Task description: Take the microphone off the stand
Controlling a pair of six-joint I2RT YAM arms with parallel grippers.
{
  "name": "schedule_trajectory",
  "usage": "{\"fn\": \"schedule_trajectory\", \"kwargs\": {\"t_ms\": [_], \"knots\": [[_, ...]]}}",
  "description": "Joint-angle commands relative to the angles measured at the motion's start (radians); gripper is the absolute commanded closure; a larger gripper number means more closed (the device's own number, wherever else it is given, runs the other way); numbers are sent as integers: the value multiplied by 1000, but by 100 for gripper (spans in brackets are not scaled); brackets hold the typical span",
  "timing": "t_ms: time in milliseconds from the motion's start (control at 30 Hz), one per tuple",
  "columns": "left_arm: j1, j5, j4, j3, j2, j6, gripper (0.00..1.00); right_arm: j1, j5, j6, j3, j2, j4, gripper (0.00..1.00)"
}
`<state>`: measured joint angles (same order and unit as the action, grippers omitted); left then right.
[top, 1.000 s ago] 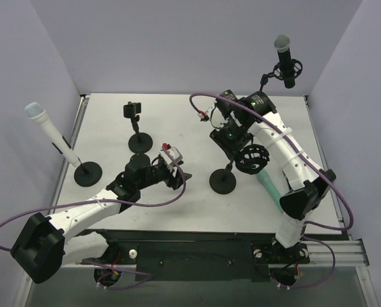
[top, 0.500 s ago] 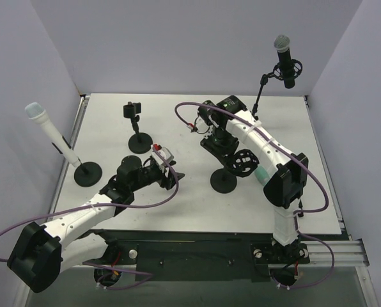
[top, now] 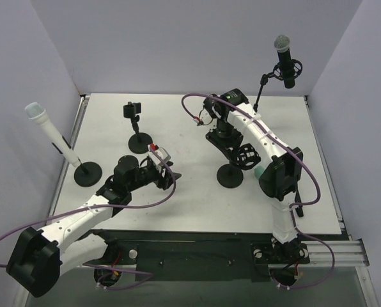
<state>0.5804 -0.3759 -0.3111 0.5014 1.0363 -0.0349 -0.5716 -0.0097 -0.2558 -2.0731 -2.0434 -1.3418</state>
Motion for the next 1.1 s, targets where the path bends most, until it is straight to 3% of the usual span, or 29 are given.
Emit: {"fn": "schedule_trajectory", "kwargs": {"t_ms": [0, 333, 500, 567, 600, 767, 833, 1067], "knots": [[-7, -40, 73, 8, -54, -31, 34, 4, 60, -2, -129, -83, 9, 100], [-7, -44, 266, 48, -114, -120, 34, -45, 37, 24, -390, -218, 62, 100], [-8, -15, 187, 54, -78, -128, 30, -59, -24, 35, -429, -235, 76, 100], [-8, 6, 110, 60, -41, -106, 27, -63, -26, 41, -429, -236, 76, 85], [-10, 11, 54, 63, -27, -96, 25, -66, -24, 43, -432, -236, 76, 65], [12, 3, -77, 127, 123, -77, 24, -62, -19, 64, -459, -178, 79, 31], [33, 19, -120, 152, 177, -86, 24, -59, -44, 61, -453, -117, 90, 11], [71, -3, -203, 330, 448, -66, 25, -13, -111, 15, -227, 237, 216, 7]]}}
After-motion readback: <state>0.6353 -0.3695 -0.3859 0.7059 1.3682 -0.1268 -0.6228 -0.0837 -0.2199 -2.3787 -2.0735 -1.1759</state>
